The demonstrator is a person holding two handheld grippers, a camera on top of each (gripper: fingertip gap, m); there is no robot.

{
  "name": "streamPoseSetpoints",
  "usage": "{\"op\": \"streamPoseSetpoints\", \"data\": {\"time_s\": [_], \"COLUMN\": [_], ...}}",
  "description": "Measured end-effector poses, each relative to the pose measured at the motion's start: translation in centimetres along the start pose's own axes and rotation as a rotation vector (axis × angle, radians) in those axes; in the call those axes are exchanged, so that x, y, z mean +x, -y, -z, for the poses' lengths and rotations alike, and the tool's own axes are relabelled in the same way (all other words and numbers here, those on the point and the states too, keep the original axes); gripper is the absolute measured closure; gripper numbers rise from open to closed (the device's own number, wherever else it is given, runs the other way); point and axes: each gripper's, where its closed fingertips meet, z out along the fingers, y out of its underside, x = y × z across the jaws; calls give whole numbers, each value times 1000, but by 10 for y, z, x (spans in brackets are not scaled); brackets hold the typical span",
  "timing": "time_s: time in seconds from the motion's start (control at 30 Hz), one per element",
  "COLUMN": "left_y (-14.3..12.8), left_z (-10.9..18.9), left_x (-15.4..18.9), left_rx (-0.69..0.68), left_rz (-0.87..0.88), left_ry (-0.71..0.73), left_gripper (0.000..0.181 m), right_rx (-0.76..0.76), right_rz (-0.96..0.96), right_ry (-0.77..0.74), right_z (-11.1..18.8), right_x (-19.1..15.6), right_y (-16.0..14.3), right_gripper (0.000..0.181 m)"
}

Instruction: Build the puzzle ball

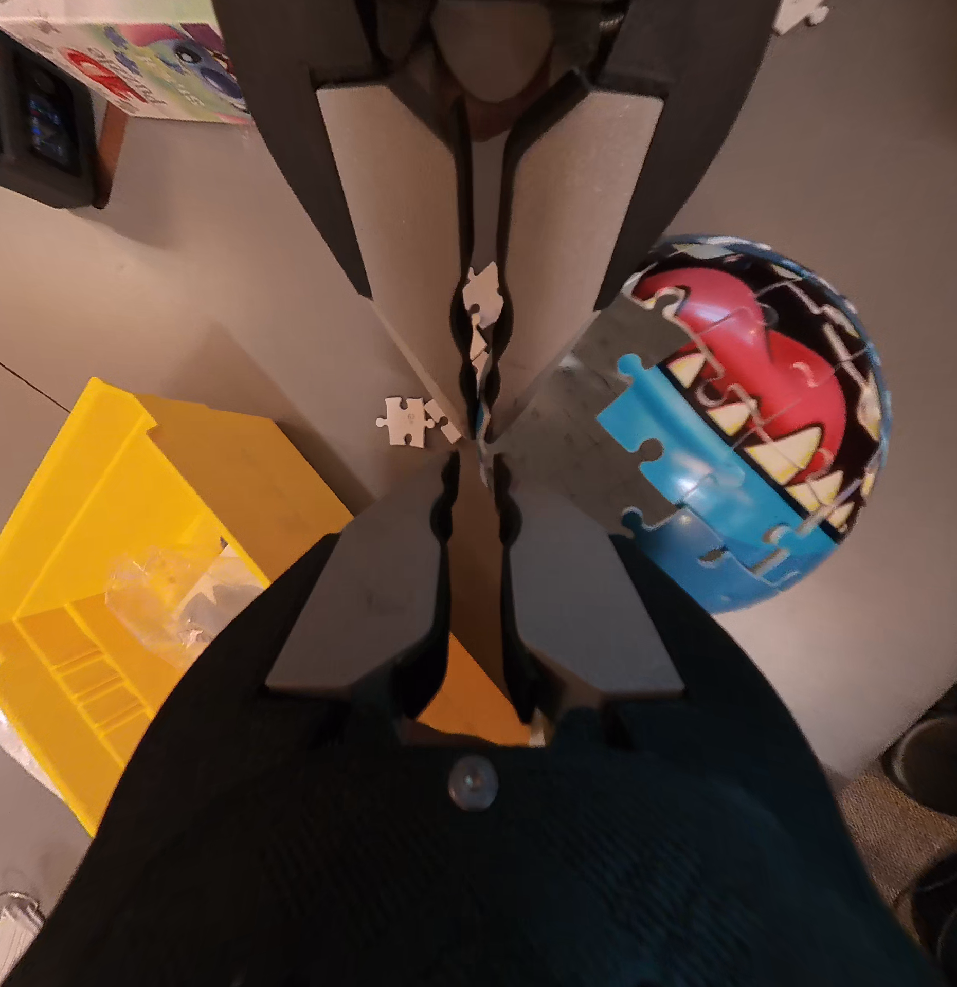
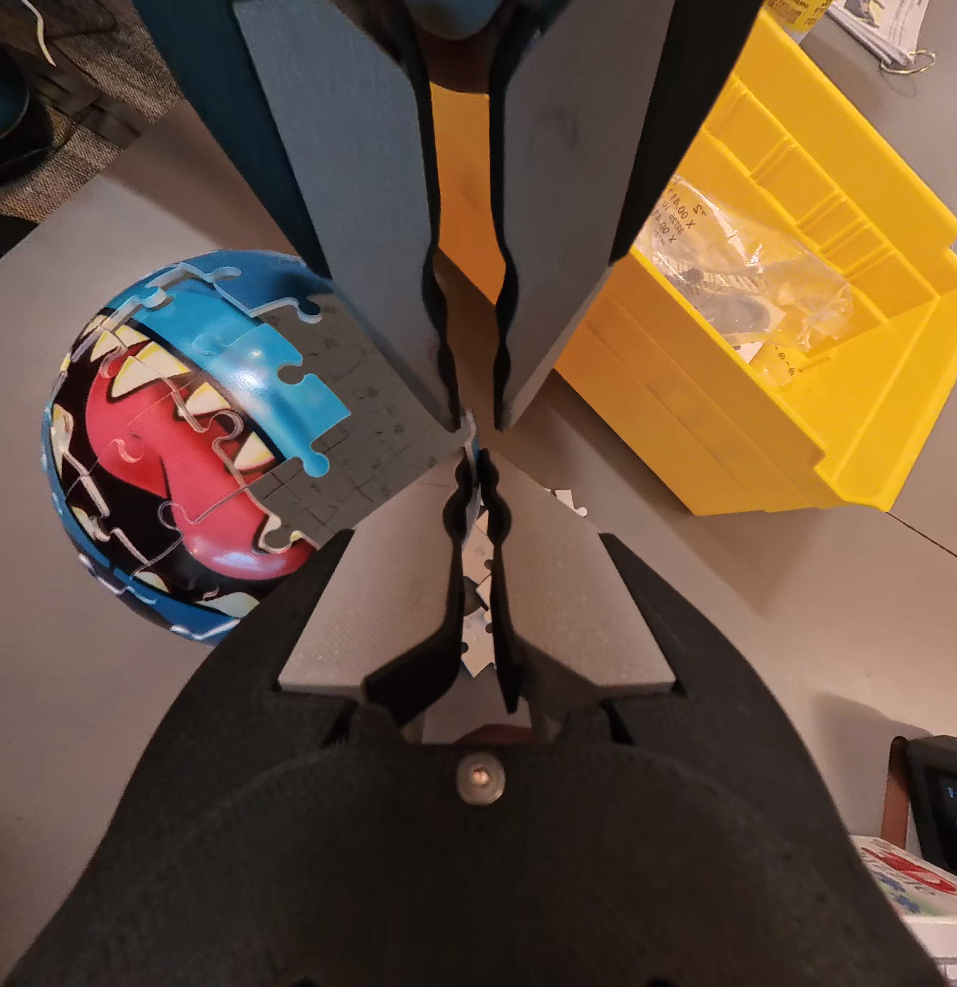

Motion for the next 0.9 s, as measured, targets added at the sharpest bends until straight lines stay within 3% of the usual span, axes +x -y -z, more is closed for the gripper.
{"op": "streamPoseSetpoints", "data": {"time_s": [0.77, 0.9], "left_y": [0, 0], "left_z": [-5, -6], "left_x": [5, 5], "left_rx": [-1, 9], "left_rz": [66, 81], "left_ry": [-48, -50], "left_gripper": [181, 181], "right_rx": [22, 91], "right_rz": [-14, -32], "right_ry": [36, 22], "right_z": [1, 29], "right_x": [-3, 5], "right_y": [2, 16], "right_gripper": [181, 161]}}
